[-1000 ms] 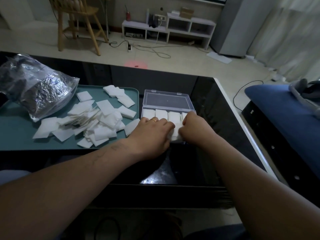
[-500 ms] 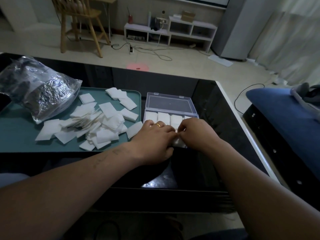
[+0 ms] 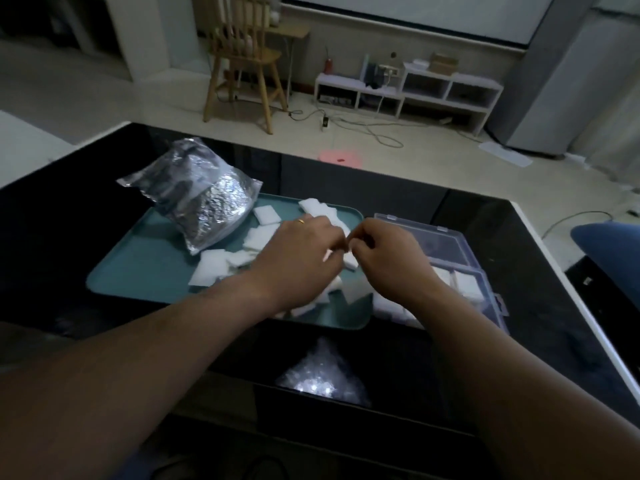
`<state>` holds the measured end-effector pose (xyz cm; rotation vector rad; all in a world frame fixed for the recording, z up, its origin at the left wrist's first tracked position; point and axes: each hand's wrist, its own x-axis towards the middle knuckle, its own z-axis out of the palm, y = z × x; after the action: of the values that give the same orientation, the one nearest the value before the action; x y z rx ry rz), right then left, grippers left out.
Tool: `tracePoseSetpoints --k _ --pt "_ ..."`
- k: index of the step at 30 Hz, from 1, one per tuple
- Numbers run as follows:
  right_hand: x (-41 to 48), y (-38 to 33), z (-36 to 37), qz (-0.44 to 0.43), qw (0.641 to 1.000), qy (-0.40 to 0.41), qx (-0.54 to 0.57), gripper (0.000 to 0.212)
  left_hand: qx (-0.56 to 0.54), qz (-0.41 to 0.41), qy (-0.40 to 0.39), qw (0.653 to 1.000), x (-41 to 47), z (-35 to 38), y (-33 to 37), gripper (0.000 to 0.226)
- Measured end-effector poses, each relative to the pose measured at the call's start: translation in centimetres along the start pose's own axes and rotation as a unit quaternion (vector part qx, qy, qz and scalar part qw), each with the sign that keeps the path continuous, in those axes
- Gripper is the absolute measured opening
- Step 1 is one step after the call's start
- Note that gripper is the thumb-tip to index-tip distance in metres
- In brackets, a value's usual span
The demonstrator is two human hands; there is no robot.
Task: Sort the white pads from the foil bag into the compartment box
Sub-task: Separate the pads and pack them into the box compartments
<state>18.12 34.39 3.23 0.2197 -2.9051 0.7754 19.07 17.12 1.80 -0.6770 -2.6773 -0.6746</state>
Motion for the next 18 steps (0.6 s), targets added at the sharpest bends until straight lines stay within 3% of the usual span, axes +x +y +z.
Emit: tracePoseSetpoints --k 3,8,13,18 --pt "1.9 -1.5 1.2 0.015 1.0 0.006 0.019 0.02 -0.074 -0.083 0.051 0.992 -0.4 -3.3 -4.5 0.017" --pt "4.5 -0.5 1.4 0.078 0.997 0.02 0.001 0.023 -0.098 -0.202 0.046 0.973 -1.2 -5.8 -9.1 0.016" --pt "6.0 1.1 1.9 0.125 0.989 -0.052 -0.064 0.035 -0.104 -0.191 -0.031 0.976 -0.2 -4.3 -8.6 0.034" --pt "5.7 -0.6 2.2 0.086 0.99 -0.078 -0.086 0.044 -0.051 -0.184 -0.123 0.974 0.0 -3.8 -8.4 0.045"
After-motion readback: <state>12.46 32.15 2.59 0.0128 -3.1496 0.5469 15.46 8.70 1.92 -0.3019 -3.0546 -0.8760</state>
